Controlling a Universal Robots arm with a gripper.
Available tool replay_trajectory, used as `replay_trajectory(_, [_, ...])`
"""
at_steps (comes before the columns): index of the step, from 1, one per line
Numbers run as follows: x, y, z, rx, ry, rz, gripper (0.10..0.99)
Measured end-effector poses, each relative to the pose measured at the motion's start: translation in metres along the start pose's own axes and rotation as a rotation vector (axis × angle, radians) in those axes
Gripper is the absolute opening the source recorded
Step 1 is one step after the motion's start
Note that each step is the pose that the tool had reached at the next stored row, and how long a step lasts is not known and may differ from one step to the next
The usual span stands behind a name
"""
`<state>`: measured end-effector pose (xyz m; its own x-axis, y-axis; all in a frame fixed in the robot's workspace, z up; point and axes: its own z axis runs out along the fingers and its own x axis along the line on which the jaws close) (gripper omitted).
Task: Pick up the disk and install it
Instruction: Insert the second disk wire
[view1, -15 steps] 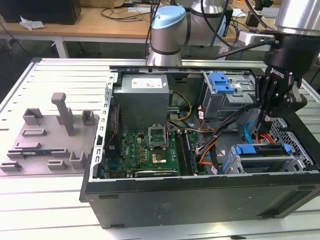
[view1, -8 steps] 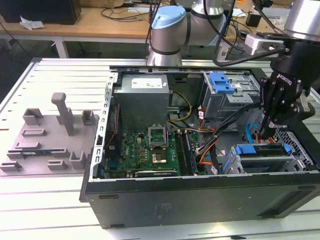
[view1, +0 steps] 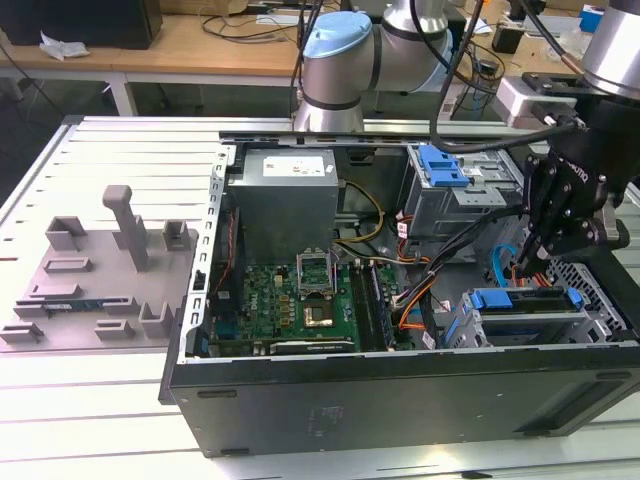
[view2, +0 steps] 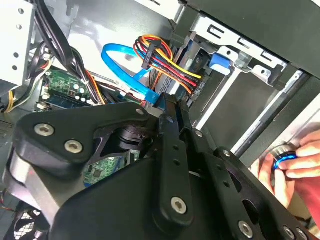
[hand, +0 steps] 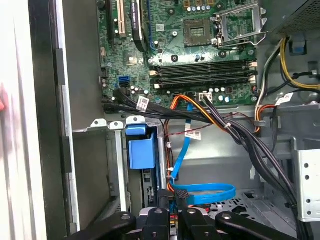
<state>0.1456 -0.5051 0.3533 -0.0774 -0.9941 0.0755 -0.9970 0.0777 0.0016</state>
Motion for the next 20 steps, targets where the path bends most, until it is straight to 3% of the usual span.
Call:
replay_trajectory(1, [0.0029, 0.0003, 0.0002, 0.0, -0.0081, 0.0, 0.161])
replay_trajectory(5, [0.0079, 0.0, 0.0005, -0.001, -0.0098, 0.0, 0.161])
replay_trajectory(8, [0.0131, 0.0002, 0.001, 0.0, -0.0262, 0.0, 0.161])
replay_trajectory(9, [0.0148, 0.0004, 0.0011, 0.001, -0.0377, 0.0, 0.161])
replay_trajectory(10, [0.016, 0.0004, 0.0012, 0.001, -0.0399, 0.0, 0.161])
replay_trajectory(20, [0.0202, 0.0001, 0.0015, 0.001, -0.0409, 0.0, 0.161])
